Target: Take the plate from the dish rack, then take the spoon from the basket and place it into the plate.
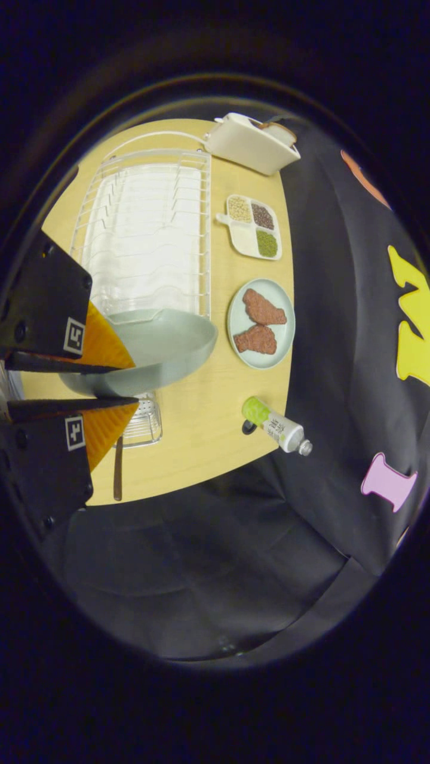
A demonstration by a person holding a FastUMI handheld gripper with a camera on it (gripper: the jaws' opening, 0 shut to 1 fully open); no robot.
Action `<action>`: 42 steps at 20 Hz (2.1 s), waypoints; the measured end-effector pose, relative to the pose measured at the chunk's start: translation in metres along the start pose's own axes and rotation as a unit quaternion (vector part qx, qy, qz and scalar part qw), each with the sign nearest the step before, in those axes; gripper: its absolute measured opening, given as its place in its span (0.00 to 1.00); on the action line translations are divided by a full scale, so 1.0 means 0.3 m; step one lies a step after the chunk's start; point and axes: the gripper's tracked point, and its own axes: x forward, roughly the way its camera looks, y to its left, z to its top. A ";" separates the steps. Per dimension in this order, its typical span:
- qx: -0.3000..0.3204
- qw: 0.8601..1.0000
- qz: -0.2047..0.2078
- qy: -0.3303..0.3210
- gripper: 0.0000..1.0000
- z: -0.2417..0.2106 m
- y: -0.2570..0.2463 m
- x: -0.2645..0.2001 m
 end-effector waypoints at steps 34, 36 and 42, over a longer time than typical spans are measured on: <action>-0.007 0.965 0.191 -0.180 0.13 -0.699 0.033 -0.244; 0.004 0.964 0.214 -0.155 0.13 -0.790 0.043 -0.144; 0.068 0.956 0.277 -0.066 0.13 -0.900 0.039 0.119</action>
